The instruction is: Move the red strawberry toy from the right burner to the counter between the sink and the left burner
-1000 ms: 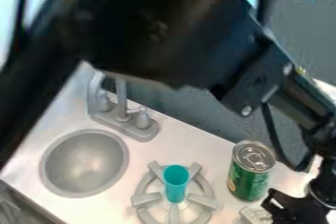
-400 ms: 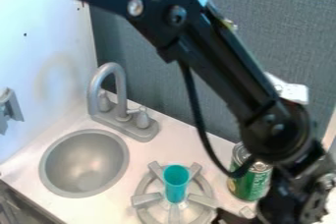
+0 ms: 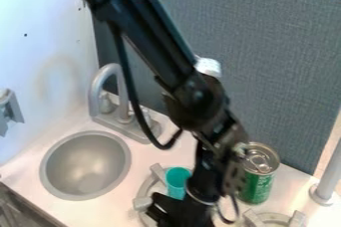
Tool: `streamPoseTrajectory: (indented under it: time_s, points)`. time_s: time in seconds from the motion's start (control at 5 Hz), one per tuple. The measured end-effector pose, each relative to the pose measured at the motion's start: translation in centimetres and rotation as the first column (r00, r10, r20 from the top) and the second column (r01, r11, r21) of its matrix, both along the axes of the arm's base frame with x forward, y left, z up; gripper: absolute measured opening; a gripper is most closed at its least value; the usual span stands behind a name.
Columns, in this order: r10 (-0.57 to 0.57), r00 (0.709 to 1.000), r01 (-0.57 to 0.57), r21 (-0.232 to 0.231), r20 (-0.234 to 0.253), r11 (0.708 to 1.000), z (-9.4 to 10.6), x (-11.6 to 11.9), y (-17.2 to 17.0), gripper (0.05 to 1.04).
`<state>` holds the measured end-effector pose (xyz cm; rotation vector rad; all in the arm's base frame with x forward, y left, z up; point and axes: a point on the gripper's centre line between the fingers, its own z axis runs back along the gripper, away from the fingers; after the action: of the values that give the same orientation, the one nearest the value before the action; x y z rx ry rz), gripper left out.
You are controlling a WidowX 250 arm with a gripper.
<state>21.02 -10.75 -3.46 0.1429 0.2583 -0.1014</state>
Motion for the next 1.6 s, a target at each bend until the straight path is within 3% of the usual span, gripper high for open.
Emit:
streamPoseTrajectory:
  time_s: [0.4, 0.6, 0.8, 1.0, 1.4, 1.6]
  points:
    - [0.174, 0.984, -0.174, 0.029, -0.021, 0.984, 2.0, -1.4, 7.6, 0.441]
    - [0.273, 0.962, -0.273, 0.013, -0.001, 0.962, 2.0, -0.9, 10.9, 0.441]
    - [0.366, 0.927, -0.369, 0.027, 0.076, 0.929, 1.6, 0.1, 13.3, 0.441]
    - [0.435, 0.893, -0.439, 0.013, 0.113, 0.898, -0.1, 1.6, 14.3, 0.441]
    - [0.492, 0.861, -0.494, -0.02, 0.129, 0.869, -2.7, 4.8, 14.1, 0.441]
    - [0.521, 0.848, -0.522, -0.017, 0.096, 0.853, -4.3, 6.1, 13.9, 0.441]
